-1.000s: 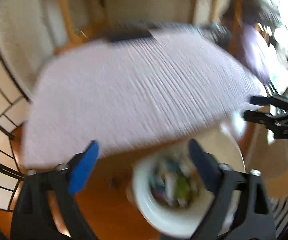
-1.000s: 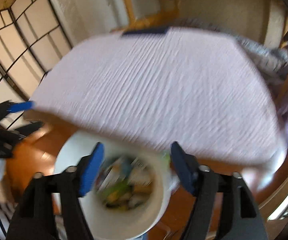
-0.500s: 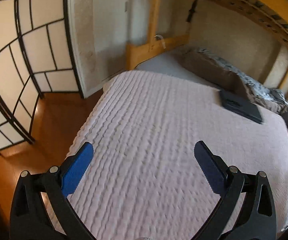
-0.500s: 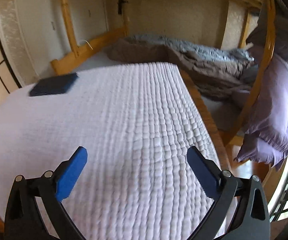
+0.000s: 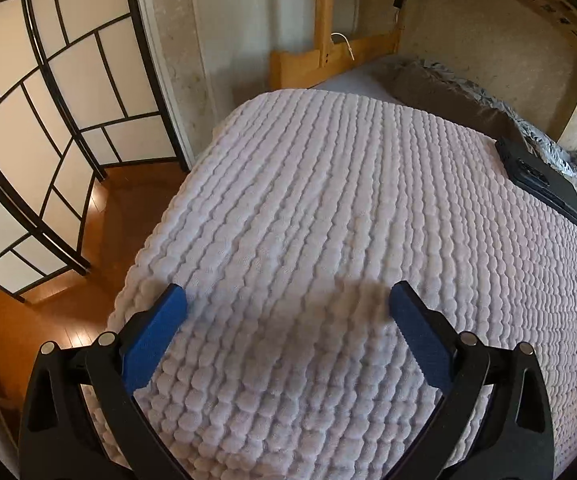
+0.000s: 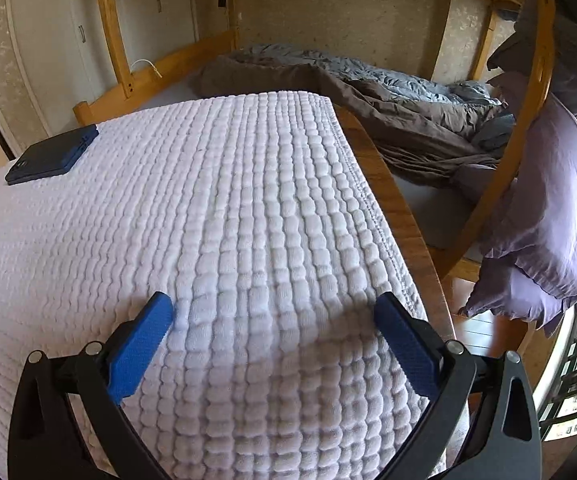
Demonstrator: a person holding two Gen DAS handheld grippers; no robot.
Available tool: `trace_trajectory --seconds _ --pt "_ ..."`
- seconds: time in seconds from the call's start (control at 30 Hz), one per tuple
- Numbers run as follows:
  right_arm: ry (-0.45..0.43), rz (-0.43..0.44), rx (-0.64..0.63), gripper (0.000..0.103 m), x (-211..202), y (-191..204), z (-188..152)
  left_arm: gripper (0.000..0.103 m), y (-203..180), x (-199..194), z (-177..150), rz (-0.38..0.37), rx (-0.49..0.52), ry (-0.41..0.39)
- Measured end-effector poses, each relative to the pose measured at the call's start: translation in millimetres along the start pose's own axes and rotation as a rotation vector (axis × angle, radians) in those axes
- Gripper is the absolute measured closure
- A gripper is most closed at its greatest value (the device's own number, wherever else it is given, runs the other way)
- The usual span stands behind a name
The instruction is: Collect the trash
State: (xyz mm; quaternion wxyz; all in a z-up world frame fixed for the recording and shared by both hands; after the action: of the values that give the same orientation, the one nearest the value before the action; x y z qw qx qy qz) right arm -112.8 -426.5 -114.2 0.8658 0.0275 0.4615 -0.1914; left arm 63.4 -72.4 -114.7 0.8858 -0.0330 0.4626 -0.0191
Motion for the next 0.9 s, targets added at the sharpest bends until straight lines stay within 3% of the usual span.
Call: trace_trajectory --seconds 0.9 --pt "-0.001 0.011 -0.004 0.004 -4.3 2.7 -2.8 0.001 -0.4 -2.5 -2.8 -0.014 0.015 0.000"
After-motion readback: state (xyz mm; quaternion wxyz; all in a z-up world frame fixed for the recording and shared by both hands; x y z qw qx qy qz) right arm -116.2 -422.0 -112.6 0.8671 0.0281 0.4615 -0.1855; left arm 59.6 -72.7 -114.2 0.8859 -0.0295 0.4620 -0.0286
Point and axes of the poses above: each gripper's, at about its wrist camera, not at the fingertips, and x roughly the way its jaws point, y to its left, z to its top, the point moved 9 cm from there along x, roughly the way its jaws point, and after that the axes turned 5 degrees about -z, right-handed, at the moved point
